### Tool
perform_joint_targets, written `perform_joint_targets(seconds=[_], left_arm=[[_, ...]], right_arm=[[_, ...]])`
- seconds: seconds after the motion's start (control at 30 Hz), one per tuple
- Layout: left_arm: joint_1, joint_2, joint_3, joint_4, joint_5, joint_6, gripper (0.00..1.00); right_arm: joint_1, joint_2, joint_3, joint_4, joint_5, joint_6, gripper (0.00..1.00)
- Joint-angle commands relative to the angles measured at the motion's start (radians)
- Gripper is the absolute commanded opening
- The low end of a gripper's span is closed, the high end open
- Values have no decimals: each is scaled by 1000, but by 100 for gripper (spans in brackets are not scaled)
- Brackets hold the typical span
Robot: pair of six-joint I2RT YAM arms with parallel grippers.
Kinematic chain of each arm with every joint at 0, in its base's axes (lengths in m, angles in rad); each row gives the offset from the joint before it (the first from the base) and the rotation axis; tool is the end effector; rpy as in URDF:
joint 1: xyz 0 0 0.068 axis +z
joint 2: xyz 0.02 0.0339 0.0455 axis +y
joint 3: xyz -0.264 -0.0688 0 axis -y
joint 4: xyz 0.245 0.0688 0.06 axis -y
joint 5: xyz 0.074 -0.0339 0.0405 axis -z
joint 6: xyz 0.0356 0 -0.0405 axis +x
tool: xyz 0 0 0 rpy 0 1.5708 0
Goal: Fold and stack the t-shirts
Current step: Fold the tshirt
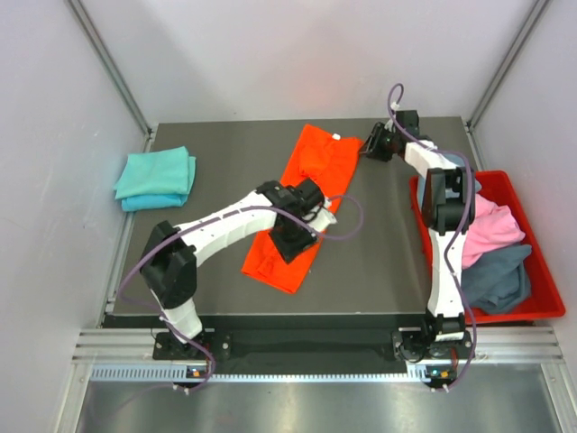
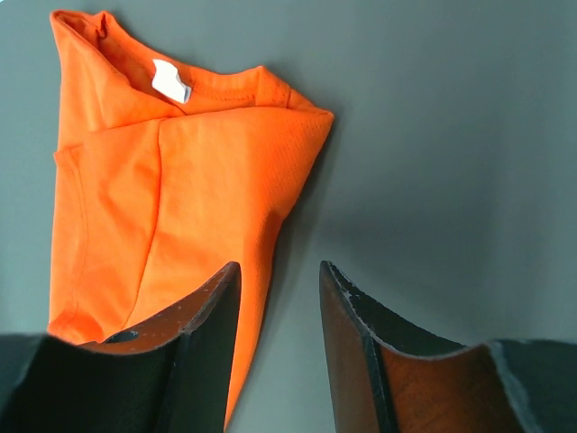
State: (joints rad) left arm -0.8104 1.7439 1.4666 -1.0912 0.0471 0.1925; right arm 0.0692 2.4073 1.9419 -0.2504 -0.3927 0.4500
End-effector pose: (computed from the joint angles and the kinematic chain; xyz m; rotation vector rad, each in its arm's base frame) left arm 0.2328 -0.2472 0.2569 1.4286 2.5914 -0.1577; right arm 0.5403 0.0511 0.1639 0.2321 2.3126 0.7157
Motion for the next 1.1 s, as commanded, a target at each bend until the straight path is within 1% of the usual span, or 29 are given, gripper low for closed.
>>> perform_joint_targets(seconds=[0.0, 0.17, 0.23, 0.37, 0.6, 0.8, 0.9, 0.93, 1.03, 1.07], left_arm=[[-58, 17, -19, -45, 71, 27, 49], [-82, 80, 0, -41, 100, 21, 49], [-93, 124, 17, -41, 118, 19, 48], [-108, 189, 37, -24, 142, 7, 49], [-141, 270, 60, -18, 140, -5, 53], [-145, 331, 66, -21, 146, -13, 53], [-147, 353, 78, -21, 152, -24, 46], [-145, 361, 81, -21, 160, -25, 42], [-145, 385, 97, -22, 174, -24, 15], [-147, 390, 103, -22, 177, -25, 0]], right_arm=[[-3, -111, -12, 5, 8, -33, 41], [-16, -131, -31, 3, 2, -37, 41], [-19, -126, -29, 3, 0, -40, 42], [-22, -109, -26, 19, -5, -30, 42], [-23, -77, -24, 33, -15, -5, 43], [-22, -63, -21, 43, -24, 9, 43], [-22, -60, -15, 48, -20, 9, 43], [-22, -60, -15, 49, -18, 7, 43], [-26, -65, -14, 49, -18, 7, 43], [-25, -65, -14, 48, -18, 9, 43]])
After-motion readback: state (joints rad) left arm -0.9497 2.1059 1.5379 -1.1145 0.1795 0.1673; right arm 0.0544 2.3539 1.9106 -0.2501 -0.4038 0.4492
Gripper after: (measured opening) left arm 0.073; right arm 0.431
